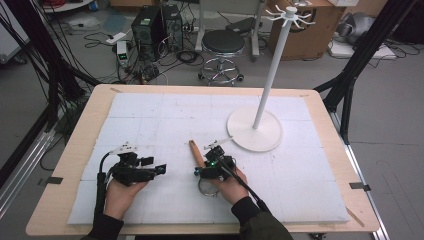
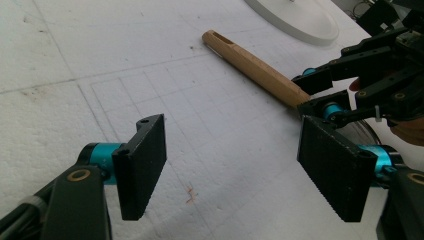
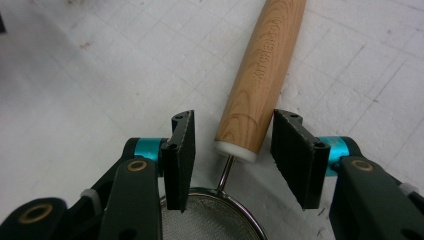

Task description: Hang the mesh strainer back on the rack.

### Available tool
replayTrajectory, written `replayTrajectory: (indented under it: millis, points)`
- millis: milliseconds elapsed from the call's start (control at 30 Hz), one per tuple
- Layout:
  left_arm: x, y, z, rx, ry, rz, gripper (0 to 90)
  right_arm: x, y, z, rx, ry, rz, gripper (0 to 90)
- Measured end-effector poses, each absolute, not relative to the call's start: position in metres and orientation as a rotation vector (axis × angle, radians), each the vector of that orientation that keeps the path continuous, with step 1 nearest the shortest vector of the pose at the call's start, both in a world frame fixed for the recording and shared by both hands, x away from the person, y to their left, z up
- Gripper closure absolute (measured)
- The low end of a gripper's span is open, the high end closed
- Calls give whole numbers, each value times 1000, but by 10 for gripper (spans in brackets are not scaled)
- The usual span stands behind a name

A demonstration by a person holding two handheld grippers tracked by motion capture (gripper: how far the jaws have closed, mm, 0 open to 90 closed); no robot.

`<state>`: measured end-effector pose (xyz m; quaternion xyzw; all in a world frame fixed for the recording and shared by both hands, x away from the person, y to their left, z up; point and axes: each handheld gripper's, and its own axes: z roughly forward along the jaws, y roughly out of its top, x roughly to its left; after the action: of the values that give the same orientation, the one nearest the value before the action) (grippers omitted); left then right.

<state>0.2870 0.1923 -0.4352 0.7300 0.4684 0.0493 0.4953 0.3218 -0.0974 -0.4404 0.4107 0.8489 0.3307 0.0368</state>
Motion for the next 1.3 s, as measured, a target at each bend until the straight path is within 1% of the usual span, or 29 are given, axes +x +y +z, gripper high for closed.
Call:
replayTrajectory:
  millis: [167, 533, 933, 1033, 1300]
  points:
    - [287, 192, -435, 1766, 1134, 120, 283, 317, -92, -441, 1215, 2566, 938, 588]
    - [286, 191, -434, 1761, 1131, 121, 283, 311, -86, -441, 1153, 2538, 880, 591]
    - [287, 190, -434, 1764, 1131, 122, 283, 314, -85, -440, 1168, 2554, 859, 652]
    - [287, 191, -435, 1766, 1132, 122, 284, 316, -87, -439, 1173, 2562, 867, 684]
    - [288, 191, -435, 1764, 1137, 123, 285, 320, -90, -439, 1173, 2588, 888, 685]
